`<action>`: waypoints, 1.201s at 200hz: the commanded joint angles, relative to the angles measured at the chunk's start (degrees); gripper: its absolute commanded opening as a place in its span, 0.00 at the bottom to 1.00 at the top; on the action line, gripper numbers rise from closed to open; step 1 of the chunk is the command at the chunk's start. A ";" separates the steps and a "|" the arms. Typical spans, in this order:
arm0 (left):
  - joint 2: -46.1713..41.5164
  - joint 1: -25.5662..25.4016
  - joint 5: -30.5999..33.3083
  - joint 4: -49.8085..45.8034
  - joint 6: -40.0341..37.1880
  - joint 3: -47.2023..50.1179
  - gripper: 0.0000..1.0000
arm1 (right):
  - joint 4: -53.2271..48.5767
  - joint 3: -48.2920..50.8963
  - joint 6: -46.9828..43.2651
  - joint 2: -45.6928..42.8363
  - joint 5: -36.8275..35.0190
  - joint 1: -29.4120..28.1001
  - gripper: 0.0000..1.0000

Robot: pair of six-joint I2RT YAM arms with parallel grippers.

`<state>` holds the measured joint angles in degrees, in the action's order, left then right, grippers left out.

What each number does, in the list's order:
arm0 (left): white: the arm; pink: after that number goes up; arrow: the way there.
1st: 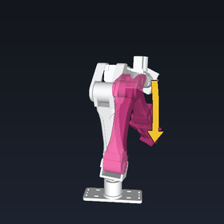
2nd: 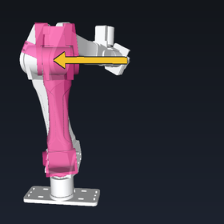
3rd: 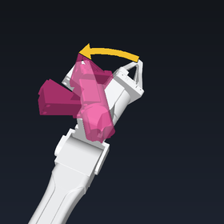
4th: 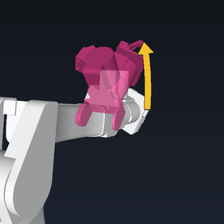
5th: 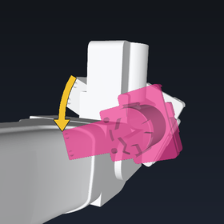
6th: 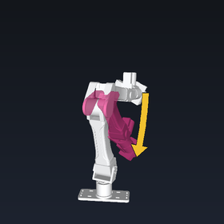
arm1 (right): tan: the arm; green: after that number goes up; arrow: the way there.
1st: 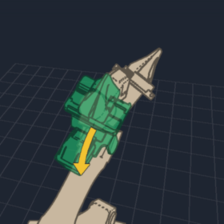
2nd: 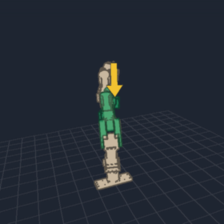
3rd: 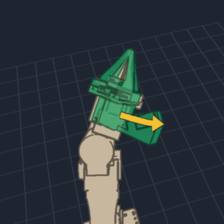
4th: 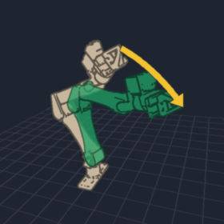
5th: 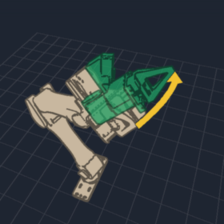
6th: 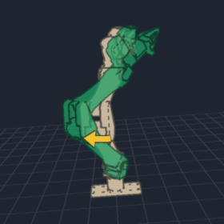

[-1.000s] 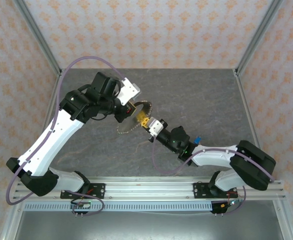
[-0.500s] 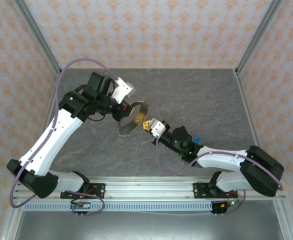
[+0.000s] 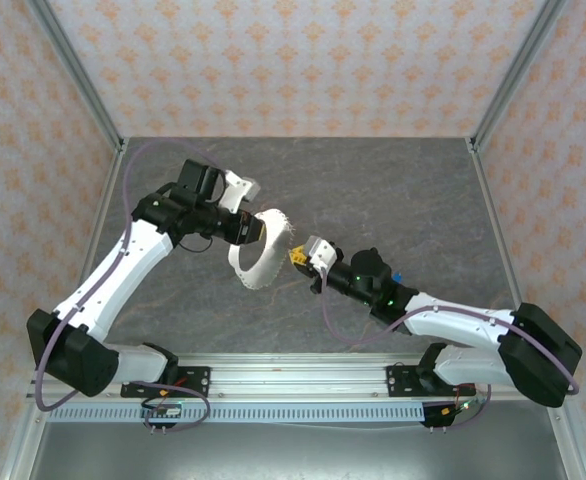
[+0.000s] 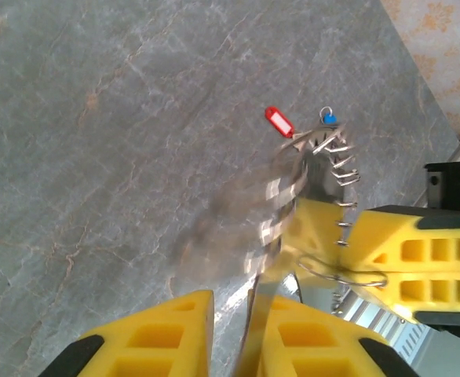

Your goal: Put the keys on the keyring

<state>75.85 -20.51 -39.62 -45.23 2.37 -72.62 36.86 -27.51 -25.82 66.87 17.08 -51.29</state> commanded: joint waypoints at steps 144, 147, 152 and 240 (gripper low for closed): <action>5.74 0.12 -4.21 10.32 2.90 9.29 0.08 | -15.38 -3.43 1.54 -2.92 5.35 2.07 0.00; 5.78 0.12 -4.64 10.44 2.69 9.33 0.07 | -15.57 -3.43 1.49 -2.81 5.09 2.07 0.00; 5.87 0.14 -4.82 10.43 2.58 9.26 0.06 | -15.80 -3.27 1.28 -2.77 4.46 2.07 0.00; 10.96 0.06 -7.81 1.93 -6.42 5.16 0.00 | -11.29 -1.40 10.76 2.54 -3.90 3.42 0.12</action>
<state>85.38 -20.51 -43.83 -38.96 0.75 -64.14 22.52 -29.23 -20.45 66.96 15.77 -48.69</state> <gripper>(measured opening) 0.043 0.099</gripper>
